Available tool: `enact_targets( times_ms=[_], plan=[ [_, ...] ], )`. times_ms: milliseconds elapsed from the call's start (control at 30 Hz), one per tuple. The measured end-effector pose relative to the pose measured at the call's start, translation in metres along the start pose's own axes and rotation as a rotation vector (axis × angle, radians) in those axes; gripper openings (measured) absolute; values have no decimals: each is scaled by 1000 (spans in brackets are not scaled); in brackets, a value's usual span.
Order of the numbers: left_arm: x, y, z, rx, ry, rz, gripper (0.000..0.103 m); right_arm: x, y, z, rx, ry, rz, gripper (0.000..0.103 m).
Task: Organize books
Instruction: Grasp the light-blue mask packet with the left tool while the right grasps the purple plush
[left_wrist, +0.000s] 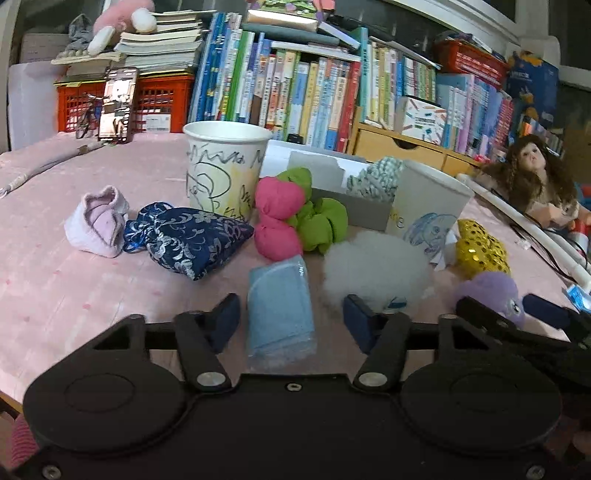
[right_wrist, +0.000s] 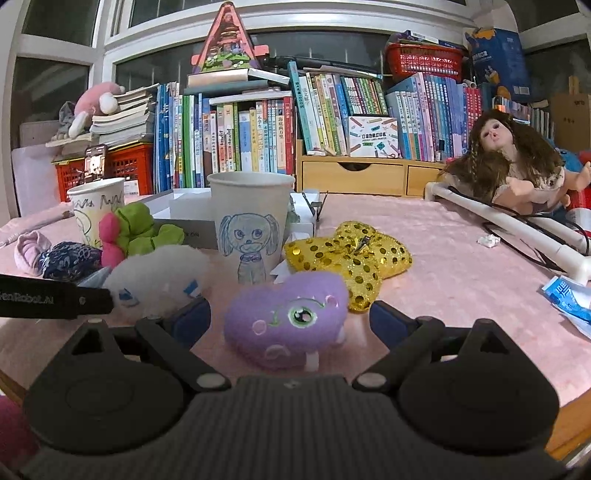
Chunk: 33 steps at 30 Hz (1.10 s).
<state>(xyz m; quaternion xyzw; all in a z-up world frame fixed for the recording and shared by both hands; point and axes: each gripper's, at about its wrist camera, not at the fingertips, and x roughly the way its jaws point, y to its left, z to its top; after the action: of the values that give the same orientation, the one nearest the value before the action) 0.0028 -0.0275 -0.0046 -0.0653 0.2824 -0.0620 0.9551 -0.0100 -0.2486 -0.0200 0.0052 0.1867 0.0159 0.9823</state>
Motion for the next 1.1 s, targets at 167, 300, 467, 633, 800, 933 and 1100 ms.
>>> enact_targets(
  times_ms=[167, 300, 467, 633, 800, 933, 1100],
  plan=[
    [-3, -1, -2, 32, 0, 18, 36, 6, 4, 0, -4, 15, -20, 95],
    [-1, -11, -6, 112, -9, 76, 33, 10, 2, -4, 25, 55, 8, 89],
    [-2, -15, -9, 127, -19, 54, 49, 7, 5, -4, 18, 50, 8, 75],
    [-4, 0, -2, 14, 11, -14, 71, 3, 3, -1, 25, 36, 18, 73],
    [2, 8, 6, -76, 26, -33, 56, 0, 1, -1, 31, 25, 18, 73],
    [2, 5, 7, -45, 31, -18, 33, -2, 1, 1, 38, 14, 17, 70],
    [-9, -11, 4, 56, -16, 13, 32, -7, 0, 6, 45, -13, 20, 68]
  ],
)
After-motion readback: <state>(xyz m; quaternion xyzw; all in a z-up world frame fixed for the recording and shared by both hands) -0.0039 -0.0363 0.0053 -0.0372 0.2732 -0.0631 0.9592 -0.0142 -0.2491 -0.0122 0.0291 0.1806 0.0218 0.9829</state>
